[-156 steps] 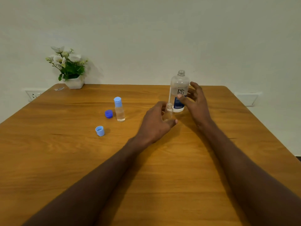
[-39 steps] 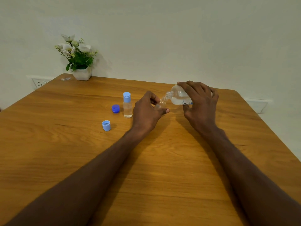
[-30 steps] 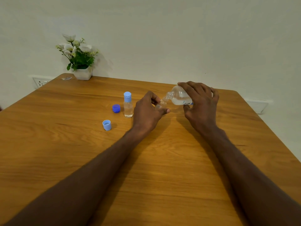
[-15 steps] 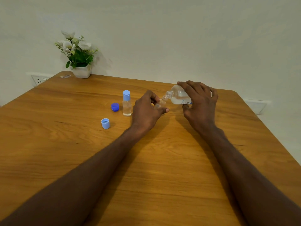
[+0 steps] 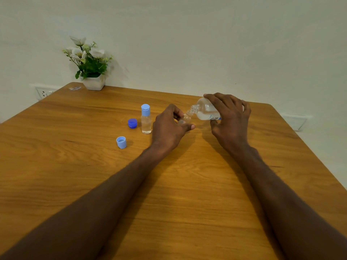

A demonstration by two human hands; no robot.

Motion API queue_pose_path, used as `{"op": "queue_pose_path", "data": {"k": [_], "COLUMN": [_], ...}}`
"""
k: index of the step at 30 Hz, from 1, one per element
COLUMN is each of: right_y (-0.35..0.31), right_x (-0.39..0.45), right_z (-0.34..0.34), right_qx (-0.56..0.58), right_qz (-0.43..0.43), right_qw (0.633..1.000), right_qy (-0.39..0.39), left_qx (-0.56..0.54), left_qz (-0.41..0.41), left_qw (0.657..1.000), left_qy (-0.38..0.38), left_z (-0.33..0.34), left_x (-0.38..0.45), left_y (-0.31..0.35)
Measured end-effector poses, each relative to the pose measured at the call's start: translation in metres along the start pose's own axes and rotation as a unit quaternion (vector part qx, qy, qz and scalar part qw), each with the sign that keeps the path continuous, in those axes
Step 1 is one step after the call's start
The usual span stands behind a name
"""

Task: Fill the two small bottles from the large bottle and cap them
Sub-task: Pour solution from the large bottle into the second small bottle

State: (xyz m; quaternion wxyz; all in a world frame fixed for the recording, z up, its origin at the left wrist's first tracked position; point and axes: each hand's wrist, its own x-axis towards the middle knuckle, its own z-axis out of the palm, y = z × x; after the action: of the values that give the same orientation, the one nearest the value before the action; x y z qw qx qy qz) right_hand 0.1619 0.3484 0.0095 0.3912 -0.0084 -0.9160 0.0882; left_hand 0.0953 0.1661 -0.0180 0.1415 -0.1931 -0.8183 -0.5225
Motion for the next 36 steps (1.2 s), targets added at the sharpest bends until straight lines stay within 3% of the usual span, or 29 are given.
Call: {"op": "queue_pose_path", "data": {"k": [36], "right_y": [0.0021], "right_x": [0.0008], "right_z": [0.0018], "right_qx": [-0.004], "right_qz": [-0.001], "right_qw": [1.0], "right_qy": [0.007], "left_qx": [0.01], "left_qz": [-0.002], "left_qw": [1.0], "left_qy": [-0.001], "left_z": [-0.001], "left_x": [-0.0007], "left_y": [0.0013]}}
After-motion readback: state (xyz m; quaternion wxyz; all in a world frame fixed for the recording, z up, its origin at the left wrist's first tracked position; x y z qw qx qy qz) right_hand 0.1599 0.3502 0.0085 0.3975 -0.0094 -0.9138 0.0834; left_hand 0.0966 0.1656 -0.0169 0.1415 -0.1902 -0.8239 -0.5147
